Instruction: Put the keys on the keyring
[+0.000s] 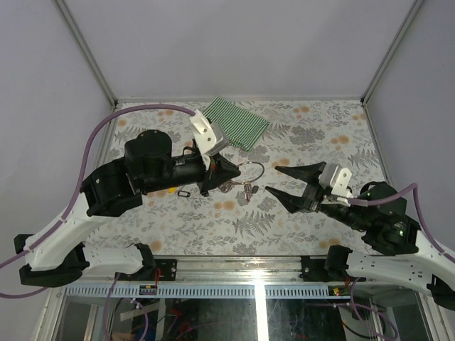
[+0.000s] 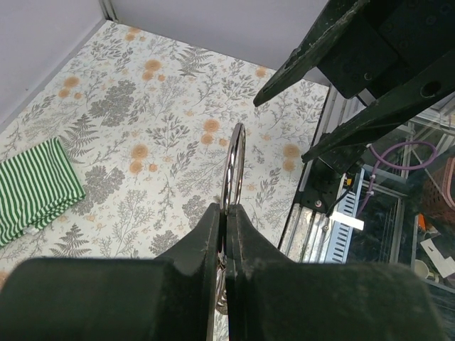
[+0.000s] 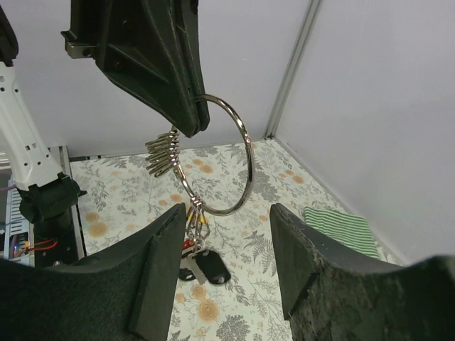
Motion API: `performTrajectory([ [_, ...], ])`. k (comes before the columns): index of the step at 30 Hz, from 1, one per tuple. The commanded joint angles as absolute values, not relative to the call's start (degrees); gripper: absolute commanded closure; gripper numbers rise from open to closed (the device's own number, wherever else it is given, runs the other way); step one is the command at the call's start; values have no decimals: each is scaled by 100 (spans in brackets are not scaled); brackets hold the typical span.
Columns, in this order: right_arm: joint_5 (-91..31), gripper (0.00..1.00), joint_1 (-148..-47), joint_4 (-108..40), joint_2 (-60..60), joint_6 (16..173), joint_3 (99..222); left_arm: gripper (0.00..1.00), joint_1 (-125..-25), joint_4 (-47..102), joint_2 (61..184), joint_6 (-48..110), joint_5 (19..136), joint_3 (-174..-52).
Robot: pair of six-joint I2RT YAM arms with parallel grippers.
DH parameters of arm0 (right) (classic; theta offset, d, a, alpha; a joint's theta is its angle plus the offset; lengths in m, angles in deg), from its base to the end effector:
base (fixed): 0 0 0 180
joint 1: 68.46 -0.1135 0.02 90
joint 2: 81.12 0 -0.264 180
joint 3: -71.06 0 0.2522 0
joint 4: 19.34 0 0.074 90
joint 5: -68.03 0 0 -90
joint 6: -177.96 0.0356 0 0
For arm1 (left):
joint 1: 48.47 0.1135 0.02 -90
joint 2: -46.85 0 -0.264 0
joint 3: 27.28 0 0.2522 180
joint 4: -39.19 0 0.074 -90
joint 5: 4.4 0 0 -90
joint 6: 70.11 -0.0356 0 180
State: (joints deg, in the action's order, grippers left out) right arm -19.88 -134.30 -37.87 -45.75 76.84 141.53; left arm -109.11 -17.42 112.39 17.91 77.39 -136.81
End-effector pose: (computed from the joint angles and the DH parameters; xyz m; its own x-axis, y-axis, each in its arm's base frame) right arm 0.0487 0.1054 0.4426 0.2876 0.1703 -0.9425 -0.8581 0.4828 -0.1746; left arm 0.0930 -0.1757 0.5051 -0.0749 0.2029 -0.9763 0.9341 0.3570 0.0025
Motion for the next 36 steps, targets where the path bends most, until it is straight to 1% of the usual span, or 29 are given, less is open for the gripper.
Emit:
performTrajectory([
  [1, -2284, 42, -13447, -3308, -4579, 7476, 14237, 100, -10876, -1464, 11082, 1739, 7461, -13676],
  [6, -2285, 39, -13447, -3586, -4353, 7259, 14535, 100, -10874, -1417, 11066, 1734, 7240, -13564],
  [10, -2472, 39, -13451, -3828, -4018, 7154, 14853, 100, -10872, -1403, 11083, 1711, 7099, -13535],
  [12, -2568, 39, -13449, -3910, -3857, 7133, 14980, 100, -10875, -1403, 11103, 1702, 7074, -13535],
  [14, -2594, 42, -13447, -3943, -3716, 7091, 15058, 100, -10876, -1402, 11120, 1693, 7052, -13535],
  [18, -2567, 52, -13454, -3970, -3506, 6977, 15144, 100, -10875, -1412, 11153, 1691, 7018, -13535],
  [20, -2507, 60, -13447, -3973, -3420, 6906, 15181, 100, -10877, -1412, 11160, 1681, 6999, -13525],
  [24, -2465, 81, -13453, -3929, -3413, 6783, 15178, 100, -10874, -1412, 11131, 1666, 7028, -13518],
  [27, -2482, 99, -13447, -3757, -3516, 6729, 15058, 100, -10876, -1399, 11099, 1659, 7052, -13484],
  [28, -2491, 100, -13447, -3715, -3549, 6710, 15037, 98, -10870, -1391, 11086, 1665, 7065, -13473],
  [31, -2530, 100, -13448, -3825, -3600, 6666, 15107, 88, -10873, -1270, 11004, 1704, 7128, -13366],
  [32, -2512, 100, -13451, -3894, -3596, 6653, 15137, 83, -10874, -1206, 10960, 1714, 7162, -13303],
  [33, -2489, 100, -13447, -3969, -3610, 6658, 15212, 76, -10873, -1129, 10901, 1739, 7227, -13220],
  [36, -2389, 100, -13447, -4308, -3595, 6700, 15447, 62, -10870, -899, 10674, 1794, 7565, -12940],
])
